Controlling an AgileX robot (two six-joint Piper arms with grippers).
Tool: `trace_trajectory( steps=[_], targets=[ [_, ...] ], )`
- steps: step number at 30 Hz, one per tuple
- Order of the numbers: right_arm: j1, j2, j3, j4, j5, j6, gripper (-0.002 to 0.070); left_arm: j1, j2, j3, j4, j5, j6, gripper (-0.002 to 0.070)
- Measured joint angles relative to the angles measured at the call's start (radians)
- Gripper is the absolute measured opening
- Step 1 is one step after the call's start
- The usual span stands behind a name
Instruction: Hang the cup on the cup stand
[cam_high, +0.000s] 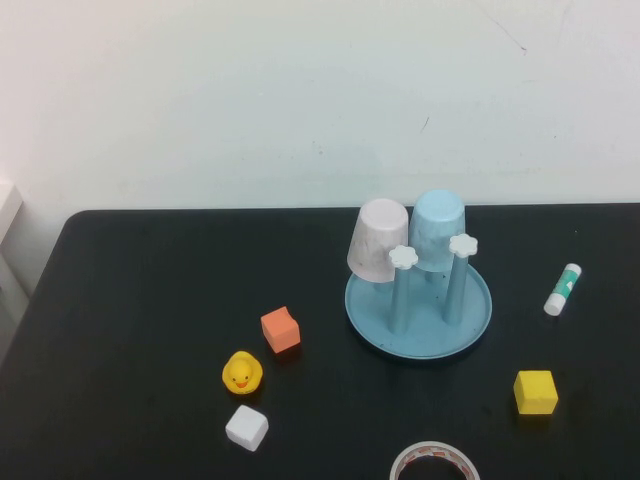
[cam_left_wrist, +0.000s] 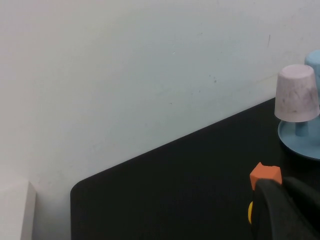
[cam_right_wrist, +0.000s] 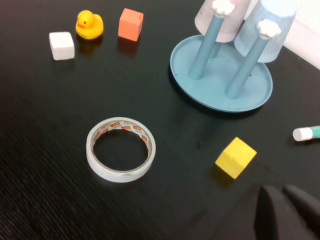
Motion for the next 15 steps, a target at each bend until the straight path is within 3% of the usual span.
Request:
trace_trajectory(
  steps=[13,15],
  targets=[
    [0.000,0.000,0.000,0.000,0.000,0.000,-0.0001,0.005,-0.002,0.003,0.000,-0.002,0.000,0.0000],
    [0.000,0.000,0.000,0.000,0.000,0.000,-0.0001,0.042,-0.012,0.012,0.000,-0.002,0.000,0.0000]
  ],
)
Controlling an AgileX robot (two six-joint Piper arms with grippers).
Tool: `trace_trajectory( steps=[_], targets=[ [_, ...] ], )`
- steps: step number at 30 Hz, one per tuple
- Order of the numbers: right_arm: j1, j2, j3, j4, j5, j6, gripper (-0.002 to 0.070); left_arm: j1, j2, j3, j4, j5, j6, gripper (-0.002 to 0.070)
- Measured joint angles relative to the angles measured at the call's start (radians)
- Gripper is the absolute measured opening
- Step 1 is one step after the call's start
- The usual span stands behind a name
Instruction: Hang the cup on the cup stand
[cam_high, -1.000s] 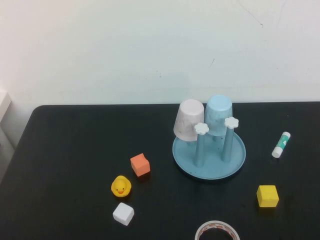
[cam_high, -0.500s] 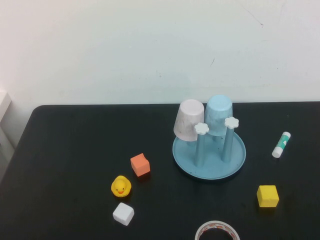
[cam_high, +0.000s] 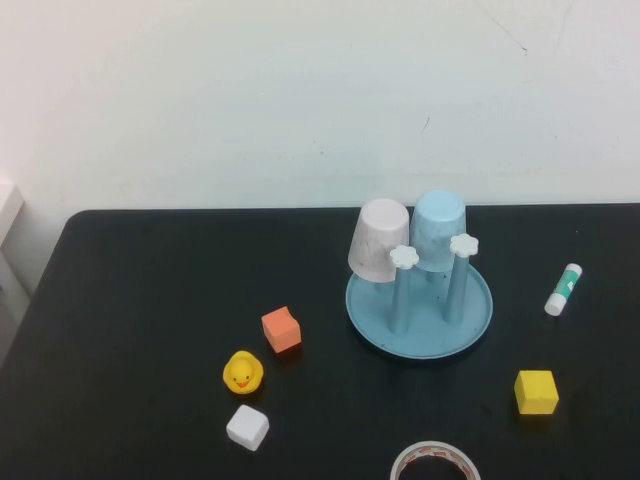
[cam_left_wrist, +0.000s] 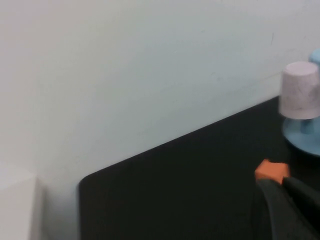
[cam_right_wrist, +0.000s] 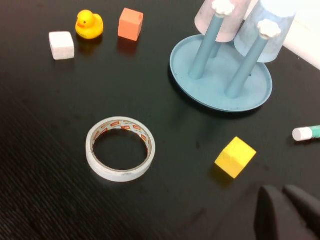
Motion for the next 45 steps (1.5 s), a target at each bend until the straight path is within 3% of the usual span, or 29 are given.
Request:
trace_trajectory(
  steps=[5,8,9,12,19,24,45],
  targets=[
    [0.000,0.000,0.000,-0.002,0.011,0.000,-0.0001,0.184,-0.027,0.023,-0.060,-0.034,0.033,0.0000],
    [0.000,0.000,0.000,-0.002,0.013,0.000,-0.0001,0.314,-0.029,0.057,-0.164,-0.124,0.125,0.0000],
    [0.000,0.000,0.000,-0.002,0.015,0.000,-0.0001,0.387,-0.046,0.091,-0.257,-0.188,0.199,0.0000],
    [0.000,0.000,0.000,-0.002,0.015,0.000,-0.0001,0.445,-0.088,0.142,-0.362,-0.232,0.257,0.0000],
    [0.000,0.000,0.000,-0.002,0.017,0.000,-0.0001,0.456,-0.109,0.230,-0.564,-0.166,0.308,0.0000],
    [0.000,0.000,0.000,-0.002,0.017,0.000,-0.0001,0.450,-0.111,0.230,-0.602,0.019,0.368,0.0000],
    [0.000,0.000,0.000,-0.002,0.018,0.000,-0.0001,0.449,-0.111,0.224,-0.719,0.055,0.501,0.0000]
  ],
)
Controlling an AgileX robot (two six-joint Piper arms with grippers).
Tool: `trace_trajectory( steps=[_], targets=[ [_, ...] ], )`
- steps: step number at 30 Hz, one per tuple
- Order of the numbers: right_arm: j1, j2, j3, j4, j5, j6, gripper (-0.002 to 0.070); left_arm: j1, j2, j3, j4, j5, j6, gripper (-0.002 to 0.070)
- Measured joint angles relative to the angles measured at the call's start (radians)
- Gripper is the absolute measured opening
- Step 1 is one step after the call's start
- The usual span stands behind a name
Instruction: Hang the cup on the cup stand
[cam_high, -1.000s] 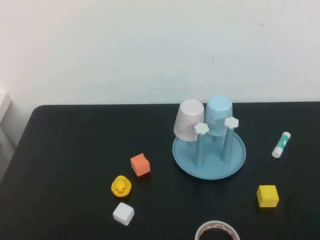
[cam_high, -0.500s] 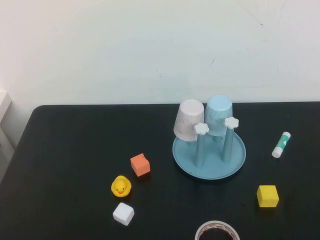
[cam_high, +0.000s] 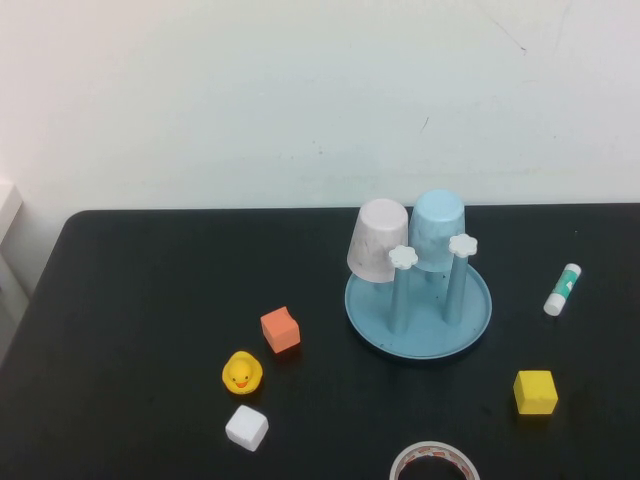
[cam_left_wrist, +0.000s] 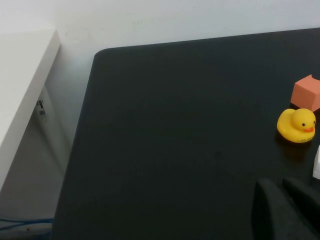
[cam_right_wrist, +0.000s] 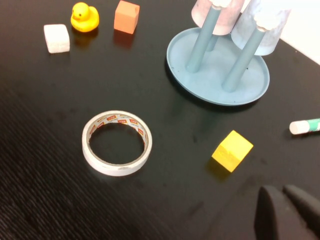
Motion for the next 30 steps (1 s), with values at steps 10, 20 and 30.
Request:
trace_trajectory(
  steps=[10,20,30],
  targets=[
    [0.000,0.000,0.000,0.000,0.000,0.000,-0.0001,0.000,0.000,0.000,0.000,0.000,0.003,0.0000],
    [0.000,0.000,0.000,0.000,0.000,0.000,-0.0001,0.000,0.000,0.000,0.000,0.000,0.003,0.0000],
    [-0.261,-0.016,0.002,0.037,-0.023,0.015,-0.0001,0.000,0.000,0.000,-0.001,0.000,0.003,0.0000]
  ],
)
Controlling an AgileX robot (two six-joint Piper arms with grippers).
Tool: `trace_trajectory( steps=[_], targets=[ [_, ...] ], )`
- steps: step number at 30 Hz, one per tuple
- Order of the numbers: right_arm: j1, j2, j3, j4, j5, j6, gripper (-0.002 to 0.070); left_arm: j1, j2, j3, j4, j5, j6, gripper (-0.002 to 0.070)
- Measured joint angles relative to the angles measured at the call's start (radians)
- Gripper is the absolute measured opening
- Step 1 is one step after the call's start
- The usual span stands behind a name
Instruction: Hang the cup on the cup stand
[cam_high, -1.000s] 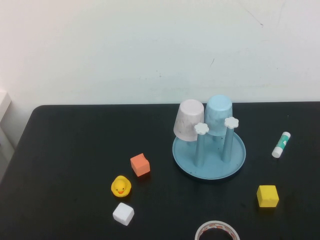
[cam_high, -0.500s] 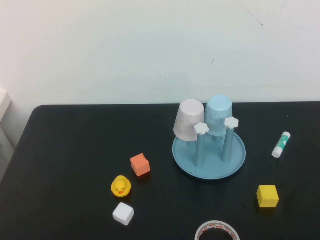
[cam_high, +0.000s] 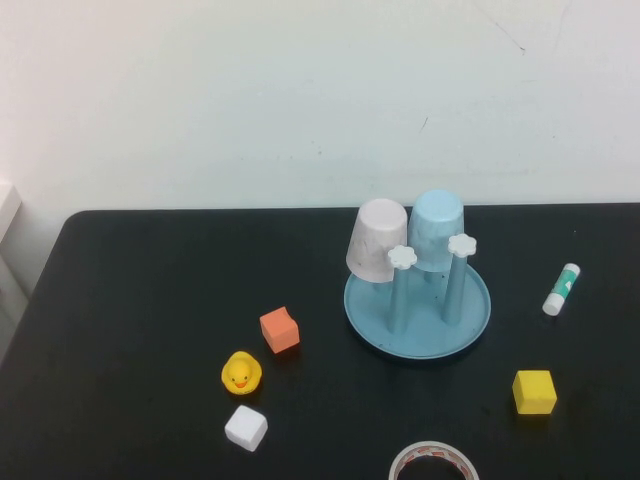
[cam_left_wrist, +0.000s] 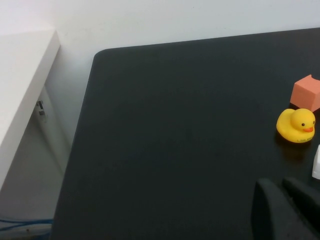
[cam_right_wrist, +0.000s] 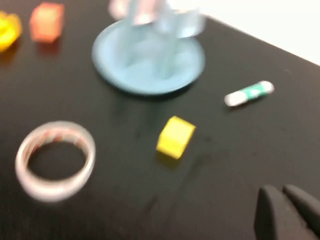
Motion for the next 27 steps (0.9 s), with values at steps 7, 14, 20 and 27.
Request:
trace_trajectory(
  steps=[7,14,20,27],
  targets=[
    [-0.394,-0.053,0.083,0.037,-0.373,0.025,-0.0001,0.000,0.000,0.000,-0.002,0.000,0.000,0.0000],
    [-0.766,-0.180,0.263,0.035,-0.919,0.039,-0.0001,0.000,0.000,0.000,-0.002,0.000,0.000,-0.0001],
    [-0.846,-0.204,0.308,0.028,-1.020,0.039,-0.0001,0.000,0.000,0.000,-0.002,0.000,0.000,-0.0001],
    [-0.846,-0.206,0.340,0.150,-1.045,0.023,-0.0001,0.000,0.000,0.000,-0.002,0.000,0.000,-0.0001]
  ],
)
